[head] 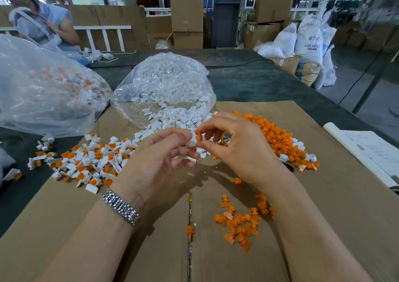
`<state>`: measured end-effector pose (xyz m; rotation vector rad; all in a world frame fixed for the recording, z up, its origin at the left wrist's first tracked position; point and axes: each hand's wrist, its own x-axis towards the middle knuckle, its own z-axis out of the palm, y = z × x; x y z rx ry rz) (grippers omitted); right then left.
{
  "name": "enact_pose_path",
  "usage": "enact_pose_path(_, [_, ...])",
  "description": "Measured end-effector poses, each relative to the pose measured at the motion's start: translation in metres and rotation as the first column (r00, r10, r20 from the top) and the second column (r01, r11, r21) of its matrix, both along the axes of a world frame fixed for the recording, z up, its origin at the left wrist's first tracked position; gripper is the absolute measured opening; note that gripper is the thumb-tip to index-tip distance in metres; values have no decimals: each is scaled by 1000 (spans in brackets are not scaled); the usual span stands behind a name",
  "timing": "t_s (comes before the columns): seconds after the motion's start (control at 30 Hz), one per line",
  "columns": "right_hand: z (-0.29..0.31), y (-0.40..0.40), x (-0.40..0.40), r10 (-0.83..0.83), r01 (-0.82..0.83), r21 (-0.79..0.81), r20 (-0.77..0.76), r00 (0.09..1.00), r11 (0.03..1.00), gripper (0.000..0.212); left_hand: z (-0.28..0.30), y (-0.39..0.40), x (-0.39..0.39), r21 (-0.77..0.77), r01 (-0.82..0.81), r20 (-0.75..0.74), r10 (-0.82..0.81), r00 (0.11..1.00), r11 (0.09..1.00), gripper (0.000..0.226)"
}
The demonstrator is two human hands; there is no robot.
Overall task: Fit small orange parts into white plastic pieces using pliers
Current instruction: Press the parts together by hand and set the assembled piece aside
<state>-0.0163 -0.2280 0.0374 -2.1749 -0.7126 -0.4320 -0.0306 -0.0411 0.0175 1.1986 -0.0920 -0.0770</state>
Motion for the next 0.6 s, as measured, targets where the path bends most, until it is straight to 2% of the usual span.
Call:
enact_pose_path(0.07, [-2,3,-1,-1,2,-31,24,1000,1000,19,0,0,0,47,-25,14,25,1000,999,17])
enact_pose_path(0.3, [-3,8,-1,-1,3,-73,24,1000,997,19,-3,2,1,100,-59,18,57,998,993,26])
enact_pose_path(0.43, [0,0,0,2,-10,-72,-103,995,997,32,-2,2,1,60,-54,-25,56,998,997,15])
enact_pose_path(0.5, [0,-11,7,-176,156,-120,-179,968,980,35,-1,3,2,45,-57,-43,59,997,997,11])
enact_pose_path(0.57, [-5,-26,15,-470,387,-338,-213,856,858,43,-2,5,2,35,-55,-57,57,997,998,12])
enact_pose_path(0.6, [-9,-33,19,-580,436,-461,-235,780,773,49,-2,6,3,25,-57,-63,59,996,998,12])
